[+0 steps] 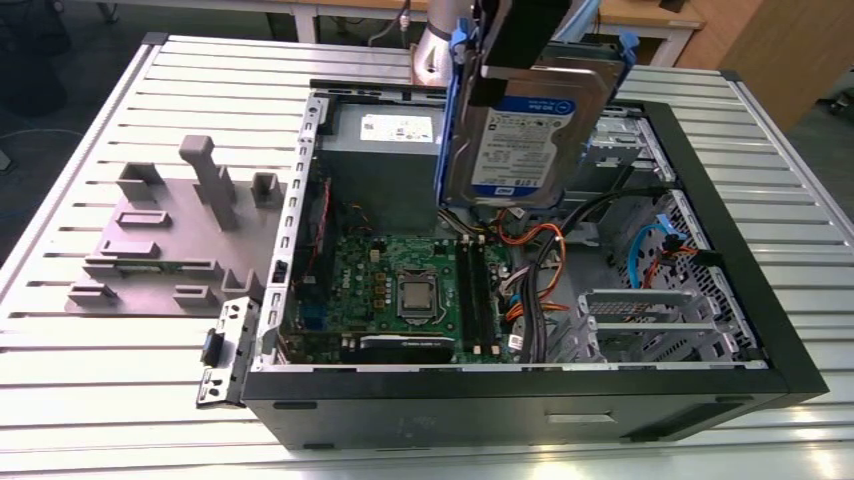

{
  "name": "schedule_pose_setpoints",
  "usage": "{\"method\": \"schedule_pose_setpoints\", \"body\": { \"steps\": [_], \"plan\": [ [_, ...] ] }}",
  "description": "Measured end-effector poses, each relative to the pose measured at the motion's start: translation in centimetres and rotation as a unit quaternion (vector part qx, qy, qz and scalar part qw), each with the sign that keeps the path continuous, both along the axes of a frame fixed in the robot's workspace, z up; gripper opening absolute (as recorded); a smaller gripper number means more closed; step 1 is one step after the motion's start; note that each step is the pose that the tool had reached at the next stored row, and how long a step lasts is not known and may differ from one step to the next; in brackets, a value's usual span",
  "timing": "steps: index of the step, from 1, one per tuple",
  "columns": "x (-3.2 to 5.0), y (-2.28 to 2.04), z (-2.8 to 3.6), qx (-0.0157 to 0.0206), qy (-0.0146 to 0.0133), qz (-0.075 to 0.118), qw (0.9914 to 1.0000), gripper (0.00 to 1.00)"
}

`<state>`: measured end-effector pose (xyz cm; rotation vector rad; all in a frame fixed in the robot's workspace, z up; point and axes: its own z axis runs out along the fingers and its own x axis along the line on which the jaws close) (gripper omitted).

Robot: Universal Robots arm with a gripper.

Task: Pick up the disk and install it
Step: 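Insert the disk into the insertion slot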

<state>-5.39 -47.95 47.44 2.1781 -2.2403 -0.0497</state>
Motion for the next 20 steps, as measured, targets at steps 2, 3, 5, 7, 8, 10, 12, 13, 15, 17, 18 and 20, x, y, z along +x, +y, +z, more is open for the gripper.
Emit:
{"method": "schedule_pose_setpoints", "body": {
  "steps": [2,3,5,7,8,10,12,13,15,17,18,20],
  "plan": [
    [0.22,-0.05,-0.01,-0.0007,0.0,0.0,1.0,0.36],
    [0.3,-0.08,-0.02,-0.001,0.0,0.0,1.0,0.36],
    [0.42,-0.15,-0.04,-0.0016,-0.0001,0.0,1.0,0.36],
    [0.51,-0.28,-0.04,-0.0027,0.0,0.0,1.0,0.36],
    [0.54,-0.38,-0.05,-0.0032,0.0,0.0,1.0,0.36],
    [0.58,-0.61,-0.06,-0.0038,0.0,0.0,0.99999,0.36],
    [0.63,-0.84,-0.09,-0.0043,0.0,-0.001,0.99999,0.36],
    [0.66,-0.94,-0.1,-0.0046,0.0,-0.001,0.99999,0.36],
    [0.71,-1.17,-0.12,-0.0051,0.0,-0.001,0.99999,0.36],
    [0.78,-1.39,-0.14,-0.0055,0.0,-0.001,0.99998,0.36],
    [0.83,-1.49,-0.14,-0.0058,0.0,-0.001,0.99998,0.36],
    [0.98,-1.65,-0.16,-0.0062,0.0,-0.001,0.99998,0.36]
  ]
}}
